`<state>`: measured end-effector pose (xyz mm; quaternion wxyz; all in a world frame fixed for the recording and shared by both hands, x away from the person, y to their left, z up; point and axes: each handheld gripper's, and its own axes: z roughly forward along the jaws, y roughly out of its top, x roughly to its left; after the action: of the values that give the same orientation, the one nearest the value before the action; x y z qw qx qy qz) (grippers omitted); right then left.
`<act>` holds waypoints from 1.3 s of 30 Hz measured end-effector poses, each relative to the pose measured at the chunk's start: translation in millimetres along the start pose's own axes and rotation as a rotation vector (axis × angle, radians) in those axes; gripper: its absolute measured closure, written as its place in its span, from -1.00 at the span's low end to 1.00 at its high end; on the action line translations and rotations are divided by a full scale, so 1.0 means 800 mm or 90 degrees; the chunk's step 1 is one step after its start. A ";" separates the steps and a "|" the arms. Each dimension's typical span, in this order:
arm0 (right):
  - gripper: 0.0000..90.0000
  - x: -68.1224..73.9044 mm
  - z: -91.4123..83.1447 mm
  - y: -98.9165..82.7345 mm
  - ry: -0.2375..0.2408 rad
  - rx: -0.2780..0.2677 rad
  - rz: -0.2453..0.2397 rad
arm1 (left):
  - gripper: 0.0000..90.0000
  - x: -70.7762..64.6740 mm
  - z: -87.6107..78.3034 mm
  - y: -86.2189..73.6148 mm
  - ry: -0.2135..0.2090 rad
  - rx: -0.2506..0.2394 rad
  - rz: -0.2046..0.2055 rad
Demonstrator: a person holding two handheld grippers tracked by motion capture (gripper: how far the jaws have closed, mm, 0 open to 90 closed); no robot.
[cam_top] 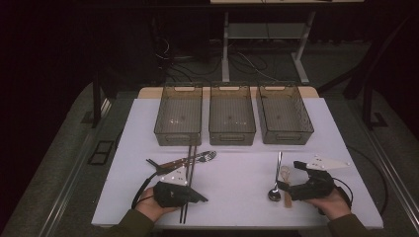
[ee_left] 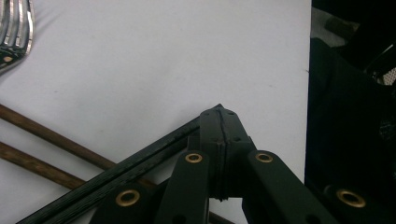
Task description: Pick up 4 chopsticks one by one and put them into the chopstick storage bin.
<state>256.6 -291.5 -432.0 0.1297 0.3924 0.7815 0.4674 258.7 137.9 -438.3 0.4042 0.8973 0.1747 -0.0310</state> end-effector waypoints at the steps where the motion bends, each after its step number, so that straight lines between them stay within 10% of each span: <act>1: -0.99 0.000 0.000 0.000 0.000 0.000 0.000 | 0.99 -0.001 0.001 0.000 -0.001 0.003 0.001; 39: -0.99 0.000 0.001 0.000 0.001 0.006 0.003 | 0.99 0.001 0.018 0.008 0.015 0.031 0.020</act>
<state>256.9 -290.9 -432.6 0.1264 0.3942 0.7830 0.4642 262.5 123.6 -443.3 0.3805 0.9098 0.1646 -0.0187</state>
